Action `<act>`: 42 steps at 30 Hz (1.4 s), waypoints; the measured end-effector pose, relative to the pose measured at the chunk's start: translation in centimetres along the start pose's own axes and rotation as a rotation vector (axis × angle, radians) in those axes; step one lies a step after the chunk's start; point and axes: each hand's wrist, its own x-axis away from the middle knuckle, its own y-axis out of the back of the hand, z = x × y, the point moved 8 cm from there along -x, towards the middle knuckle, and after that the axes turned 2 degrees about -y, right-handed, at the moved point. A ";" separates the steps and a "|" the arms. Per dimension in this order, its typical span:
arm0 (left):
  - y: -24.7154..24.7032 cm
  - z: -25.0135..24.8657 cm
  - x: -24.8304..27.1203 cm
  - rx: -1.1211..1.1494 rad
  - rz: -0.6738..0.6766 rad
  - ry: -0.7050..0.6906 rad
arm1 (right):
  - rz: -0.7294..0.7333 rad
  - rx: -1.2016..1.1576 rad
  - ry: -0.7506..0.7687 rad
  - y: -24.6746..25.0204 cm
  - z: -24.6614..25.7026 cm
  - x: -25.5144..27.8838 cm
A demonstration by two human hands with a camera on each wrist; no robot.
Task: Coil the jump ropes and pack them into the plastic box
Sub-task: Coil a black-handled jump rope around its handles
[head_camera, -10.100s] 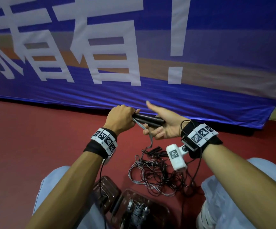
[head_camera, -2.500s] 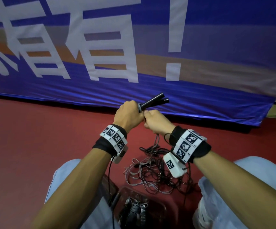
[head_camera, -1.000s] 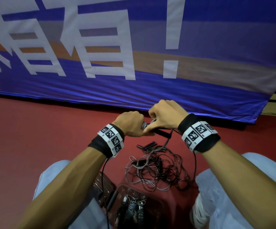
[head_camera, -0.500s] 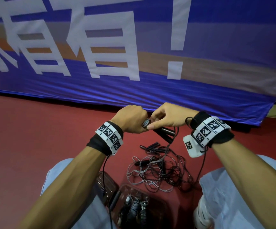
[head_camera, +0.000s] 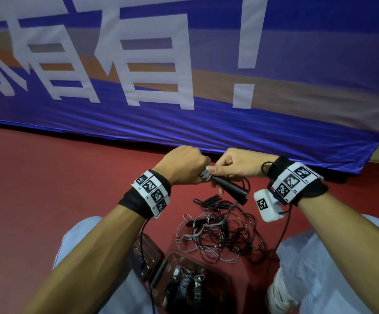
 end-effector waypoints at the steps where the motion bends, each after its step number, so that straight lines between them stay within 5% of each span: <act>1: 0.2 -0.1 0.1 -0.008 -0.020 -0.005 | 0.006 -0.054 -0.003 -0.1 -0.1 0.0; 11: 3.2 1.5 1.4 0.099 -0.348 -0.017 | 0.044 -0.473 0.076 0.1 -0.5 -0.8; 17: 2.8 3.9 2.1 0.409 -0.438 0.135 | -0.207 -0.462 0.023 0.4 -0.3 -1.9; 22: 1.3 5.4 2.0 0.598 -0.448 0.341 | -0.271 -0.678 0.011 -1.9 -1.1 -4.4; 26: -1.2 7.2 1.7 0.661 -0.319 0.472 | -0.447 -0.853 -0.105 -3.0 -2.3 -6.0; 32: -5.2 7.4 1.4 0.616 -0.099 0.586 | -0.614 -0.732 -0.312 -4.8 -4.1 -6.2; 42: -7.6 5.9 0.9 0.564 0.116 0.686 | -0.635 -0.294 -0.253 -3.2 -2.8 -4.6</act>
